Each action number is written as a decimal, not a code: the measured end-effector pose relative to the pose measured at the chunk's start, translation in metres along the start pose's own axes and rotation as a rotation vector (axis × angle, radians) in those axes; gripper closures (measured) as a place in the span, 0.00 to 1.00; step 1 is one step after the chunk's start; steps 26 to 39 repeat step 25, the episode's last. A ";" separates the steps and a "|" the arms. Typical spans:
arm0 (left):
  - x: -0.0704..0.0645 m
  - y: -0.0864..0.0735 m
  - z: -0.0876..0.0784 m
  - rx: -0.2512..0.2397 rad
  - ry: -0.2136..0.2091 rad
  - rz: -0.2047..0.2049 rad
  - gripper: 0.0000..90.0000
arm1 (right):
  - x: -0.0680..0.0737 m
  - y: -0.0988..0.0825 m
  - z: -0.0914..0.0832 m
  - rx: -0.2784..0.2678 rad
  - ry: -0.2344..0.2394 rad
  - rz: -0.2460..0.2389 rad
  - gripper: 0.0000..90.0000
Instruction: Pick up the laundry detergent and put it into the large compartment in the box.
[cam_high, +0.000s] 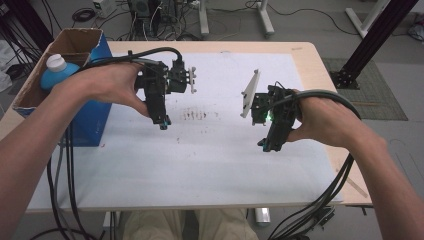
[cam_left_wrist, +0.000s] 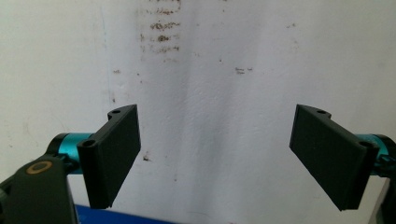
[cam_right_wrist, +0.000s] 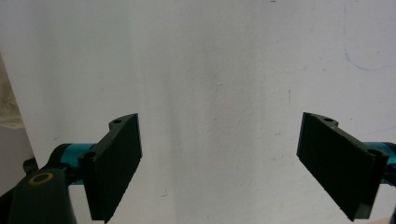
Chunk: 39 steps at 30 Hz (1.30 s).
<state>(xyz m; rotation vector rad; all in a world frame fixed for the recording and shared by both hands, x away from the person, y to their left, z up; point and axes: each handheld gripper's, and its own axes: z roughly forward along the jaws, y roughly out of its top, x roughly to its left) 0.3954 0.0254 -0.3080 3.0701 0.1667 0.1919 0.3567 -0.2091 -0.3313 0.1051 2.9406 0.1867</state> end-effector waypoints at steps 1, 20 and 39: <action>0.000 0.000 0.000 0.004 0.002 0.000 0.18 | 0.000 0.000 0.000 -0.002 0.000 0.002 0.15; -0.004 -0.003 -0.002 -0.002 0.001 0.006 0.18 | 0.003 0.002 -0.001 0.006 -0.002 0.006 0.15; -0.005 -0.004 -0.004 -0.007 0.000 0.004 0.18 | 0.004 0.003 -0.002 0.003 0.002 0.000 0.15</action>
